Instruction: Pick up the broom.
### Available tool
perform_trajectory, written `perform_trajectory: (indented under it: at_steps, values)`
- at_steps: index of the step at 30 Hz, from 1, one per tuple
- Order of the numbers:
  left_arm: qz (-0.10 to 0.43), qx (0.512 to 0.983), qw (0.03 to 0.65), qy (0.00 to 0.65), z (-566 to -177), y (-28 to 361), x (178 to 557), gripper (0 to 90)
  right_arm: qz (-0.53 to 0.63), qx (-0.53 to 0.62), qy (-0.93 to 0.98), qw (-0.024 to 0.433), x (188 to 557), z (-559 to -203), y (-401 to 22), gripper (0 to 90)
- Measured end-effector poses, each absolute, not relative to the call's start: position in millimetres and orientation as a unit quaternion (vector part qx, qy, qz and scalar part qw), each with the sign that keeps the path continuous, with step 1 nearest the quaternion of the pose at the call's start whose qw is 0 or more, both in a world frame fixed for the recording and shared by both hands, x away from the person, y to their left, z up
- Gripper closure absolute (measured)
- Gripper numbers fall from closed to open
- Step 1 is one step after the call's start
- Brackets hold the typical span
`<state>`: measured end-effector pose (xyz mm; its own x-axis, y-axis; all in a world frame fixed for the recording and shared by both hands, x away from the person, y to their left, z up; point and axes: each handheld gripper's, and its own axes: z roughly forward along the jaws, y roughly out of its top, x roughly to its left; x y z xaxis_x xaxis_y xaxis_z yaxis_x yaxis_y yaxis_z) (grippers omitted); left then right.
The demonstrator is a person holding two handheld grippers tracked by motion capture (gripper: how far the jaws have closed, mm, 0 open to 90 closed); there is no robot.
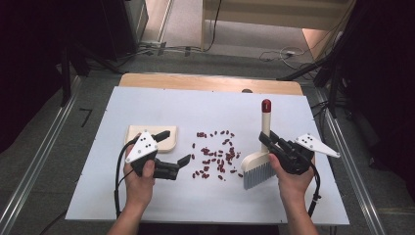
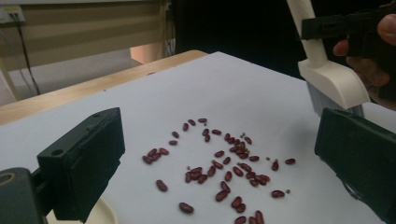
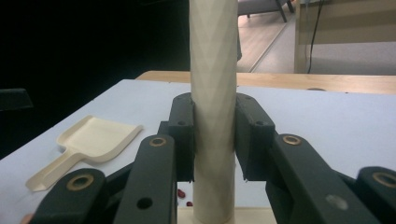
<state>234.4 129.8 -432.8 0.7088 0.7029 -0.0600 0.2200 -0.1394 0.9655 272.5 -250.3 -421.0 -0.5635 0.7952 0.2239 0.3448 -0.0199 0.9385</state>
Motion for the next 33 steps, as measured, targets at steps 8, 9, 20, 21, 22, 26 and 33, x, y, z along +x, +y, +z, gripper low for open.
perform_trajectory:
  at_steps: [8, 9, 20, 21, 22, 26, 33]
  values:
    - [0.18, 0.735, 0.576, 0.309, -435.9, 108.0, 230.9, 3.0, 0.57, 0.408, 0.685, 0.198, 266.8, -423.1, -231.1, 69.1]
    - [0.177, 0.737, 0.576, 0.307, -437.0, 104.1, 230.6, 3.0, 0.569, 0.404, 0.688, 0.199, 266.3, -423.5, -228.3, 69.1]
    - [0.12, 0.758, 0.57, 0.293, -451.2, 71.7, 230.7, 3.9, 0.57, 0.398, 0.69, 0.198, 260.6, -421.8, -220.1, 69.1]
    - [0.113, 0.756, 0.575, 0.293, -451.2, 70.7, 230.5, 5.4, 0.571, 0.396, 0.692, 0.198, 260.1, -421.9, -218.7, 69.1]
    - [0.114, 0.754, 0.575, 0.297, -451.0, 69.4, 229.7, 7.0, 0.57, 0.395, 0.693, 0.198, 259.5, -422.0, -217.2, 69.1]
    - [0.102, 0.75, 0.58, 0.3, -448.0, 65.9, 225.8, 13.9, 0.564, 0.392, 0.698, 0.202, 257.3, -424.0, -210.6, 69.1]
    - [0.076, 0.76, 0.579, 0.286, -443.1, 54.5, 219.9, 22.4, 0.558, 0.378, 0.71, 0.206, 252.0, -427.2, -195.5, 69.1]
